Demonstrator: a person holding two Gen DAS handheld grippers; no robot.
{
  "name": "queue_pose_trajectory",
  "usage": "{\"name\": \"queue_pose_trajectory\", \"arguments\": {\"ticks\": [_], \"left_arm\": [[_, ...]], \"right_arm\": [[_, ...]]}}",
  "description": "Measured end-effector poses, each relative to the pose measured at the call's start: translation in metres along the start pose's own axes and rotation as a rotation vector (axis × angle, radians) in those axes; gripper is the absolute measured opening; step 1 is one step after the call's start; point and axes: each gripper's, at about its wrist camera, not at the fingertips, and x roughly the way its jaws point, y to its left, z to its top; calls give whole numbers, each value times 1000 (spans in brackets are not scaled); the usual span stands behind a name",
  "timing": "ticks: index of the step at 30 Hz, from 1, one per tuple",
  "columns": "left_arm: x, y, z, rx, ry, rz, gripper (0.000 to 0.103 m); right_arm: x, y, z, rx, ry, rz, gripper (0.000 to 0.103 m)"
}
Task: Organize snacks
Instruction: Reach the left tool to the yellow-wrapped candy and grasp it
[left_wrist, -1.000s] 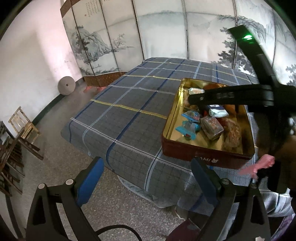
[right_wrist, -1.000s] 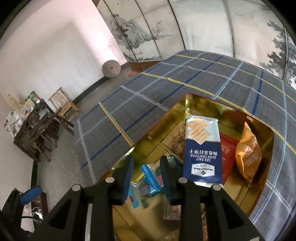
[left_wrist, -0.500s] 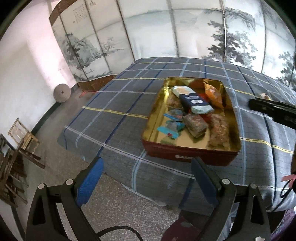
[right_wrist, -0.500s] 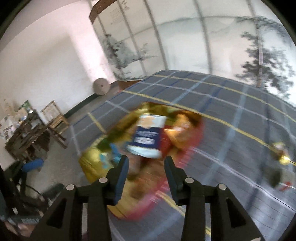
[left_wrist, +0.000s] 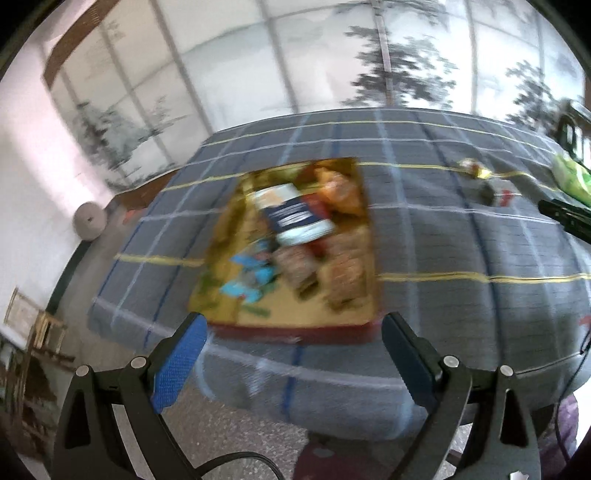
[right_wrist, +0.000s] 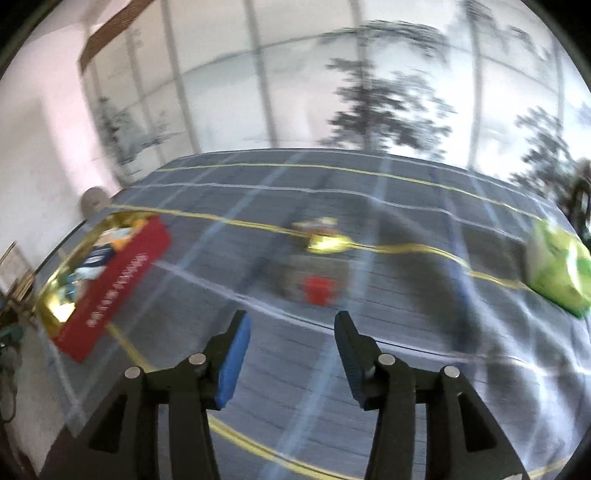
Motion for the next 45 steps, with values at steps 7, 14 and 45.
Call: {"name": "queue_pose_trajectory", "arguments": {"ticks": [7, 14, 45], "left_arm": [[15, -63, 61, 140, 20, -204, 94], [67, -129, 146, 215, 81, -373, 94], [214, -249, 235, -67, 481, -354, 31]], "right_arm": [[-7, -68, -19, 129, -6, -73, 53], [-7, -94, -29, 185, -22, -56, 55], [-20, -112, -36, 279, -105, 141, 58]]}}
